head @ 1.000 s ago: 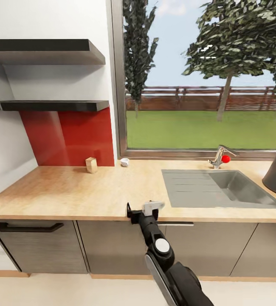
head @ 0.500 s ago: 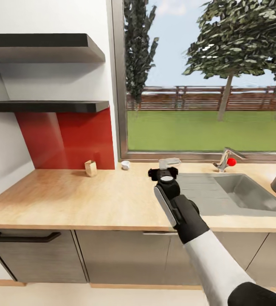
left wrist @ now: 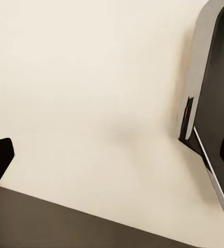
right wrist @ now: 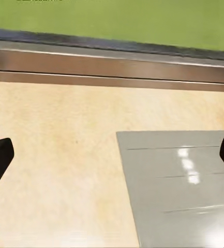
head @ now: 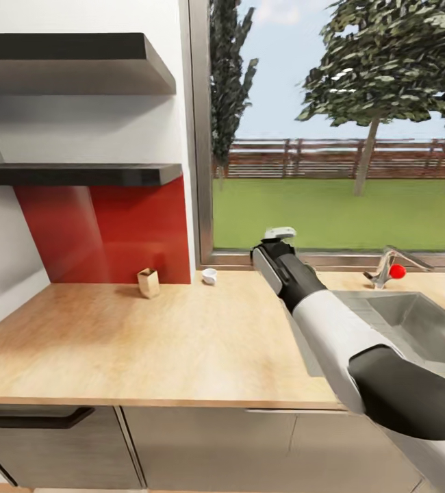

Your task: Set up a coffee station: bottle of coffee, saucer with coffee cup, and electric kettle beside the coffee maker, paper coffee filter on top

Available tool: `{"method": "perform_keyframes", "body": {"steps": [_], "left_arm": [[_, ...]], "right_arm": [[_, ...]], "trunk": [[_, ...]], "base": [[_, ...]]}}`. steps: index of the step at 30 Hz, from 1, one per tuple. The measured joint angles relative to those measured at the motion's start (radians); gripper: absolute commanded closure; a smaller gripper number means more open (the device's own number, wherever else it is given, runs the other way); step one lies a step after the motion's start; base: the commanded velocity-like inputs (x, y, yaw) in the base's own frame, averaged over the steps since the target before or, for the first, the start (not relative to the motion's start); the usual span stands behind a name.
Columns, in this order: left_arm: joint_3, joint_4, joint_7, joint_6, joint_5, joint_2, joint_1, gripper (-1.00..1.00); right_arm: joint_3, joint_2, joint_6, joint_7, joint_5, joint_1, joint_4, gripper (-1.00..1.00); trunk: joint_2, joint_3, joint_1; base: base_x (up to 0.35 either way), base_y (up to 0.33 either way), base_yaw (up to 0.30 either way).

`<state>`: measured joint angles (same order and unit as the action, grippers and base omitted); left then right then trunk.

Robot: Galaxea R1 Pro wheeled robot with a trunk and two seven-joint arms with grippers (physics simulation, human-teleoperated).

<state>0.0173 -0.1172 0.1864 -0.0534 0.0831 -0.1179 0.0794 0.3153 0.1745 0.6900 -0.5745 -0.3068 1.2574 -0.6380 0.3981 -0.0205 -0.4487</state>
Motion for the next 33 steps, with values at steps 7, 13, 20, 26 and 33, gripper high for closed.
{"method": "perform_keyframes", "body": {"steps": [7,13,20,26,33], "left_arm": [[-0.002,0.000,0.003,0.011,0.002,0.000,0.000,-1.00],[-0.001,0.012,0.000,0.014,0.002,0.000,0.000,-1.00],[0.001,0.029,0.000,0.014,-0.001,0.001,0.000,-1.00],[0.001,0.052,-0.002,0.014,-0.003,0.001,0.001,-1.00],[0.003,0.084,-0.005,0.013,-0.004,0.000,0.001,-1.00]], "right_arm": [[0.002,0.000,-0.001,0.000,-0.052,0.044,-0.003,-1.00],[0.004,0.000,-0.002,0.000,-0.065,0.042,-0.011,-1.00],[0.003,0.000,-0.001,0.001,-0.066,0.038,0.016,-1.00],[0.001,0.000,-0.001,0.000,-0.067,0.037,0.089,-1.00],[0.000,0.000,0.000,0.001,-0.065,0.038,0.114,-1.00]], "trunk": [[0.000,0.000,0.000],[0.000,0.000,0.000],[0.000,0.000,0.000],[0.000,0.000,-0.001],[0.000,0.000,-0.001]], "base": [[0.309,0.185,0.000],[0.291,0.221,0.000],[0.264,0.236,0.000],[0.168,0.128,0.000],[0.017,0.010,0.000]]}}
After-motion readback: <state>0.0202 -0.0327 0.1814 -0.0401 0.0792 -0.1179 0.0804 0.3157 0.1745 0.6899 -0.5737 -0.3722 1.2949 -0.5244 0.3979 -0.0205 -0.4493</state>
